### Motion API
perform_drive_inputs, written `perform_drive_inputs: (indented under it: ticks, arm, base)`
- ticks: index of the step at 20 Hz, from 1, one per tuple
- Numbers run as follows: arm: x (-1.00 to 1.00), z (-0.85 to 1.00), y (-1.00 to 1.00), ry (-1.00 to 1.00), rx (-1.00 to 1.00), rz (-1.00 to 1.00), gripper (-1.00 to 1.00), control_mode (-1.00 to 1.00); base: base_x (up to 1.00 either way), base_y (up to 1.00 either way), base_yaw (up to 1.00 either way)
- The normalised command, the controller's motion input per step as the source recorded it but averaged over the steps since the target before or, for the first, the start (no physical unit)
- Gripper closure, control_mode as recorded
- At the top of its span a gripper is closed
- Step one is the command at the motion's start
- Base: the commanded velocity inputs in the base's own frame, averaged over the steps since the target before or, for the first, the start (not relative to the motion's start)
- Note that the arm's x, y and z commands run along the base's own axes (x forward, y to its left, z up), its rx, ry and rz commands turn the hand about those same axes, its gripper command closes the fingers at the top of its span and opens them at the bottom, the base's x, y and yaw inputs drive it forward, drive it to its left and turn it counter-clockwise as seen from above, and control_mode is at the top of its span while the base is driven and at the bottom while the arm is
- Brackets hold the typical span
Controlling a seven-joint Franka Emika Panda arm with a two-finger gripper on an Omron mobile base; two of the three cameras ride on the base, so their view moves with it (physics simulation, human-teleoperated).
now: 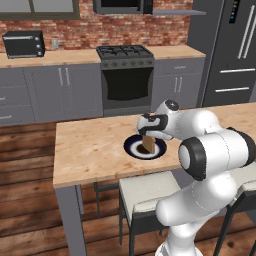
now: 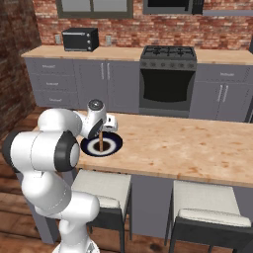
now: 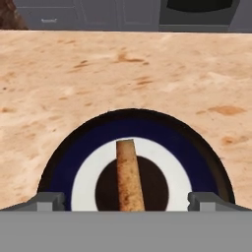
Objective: Start the toaster. Once the lever pops up, take the bread to the plate on the dining counter.
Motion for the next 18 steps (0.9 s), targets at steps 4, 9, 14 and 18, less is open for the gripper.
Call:
perform_drive_inputs:
  ticks: [4, 9, 14, 18]
  arm:
    - [-0.01, 0.02, 0.0, 0.0, 0.0, 0.0, -1.0, -1.0]
    - [-0.07, 0.17, 0.0, 0.0, 0.0, 0.0, -1.0, -1.0]
    - [-0.22, 0.33, 0.0, 0.0, 0.0, 0.0, -1.0, -1.0]
    - [-0.45, 0.37, -0.02, -0.01, 0.0, 0.0, -1.0, -1.0]
  base:
    - [0.0, 0.0, 0.0]
    - [0.0, 0.0, 0.0]
    - [0.0, 0.0, 0.0]
    - [0.0, 0.0, 0.0]
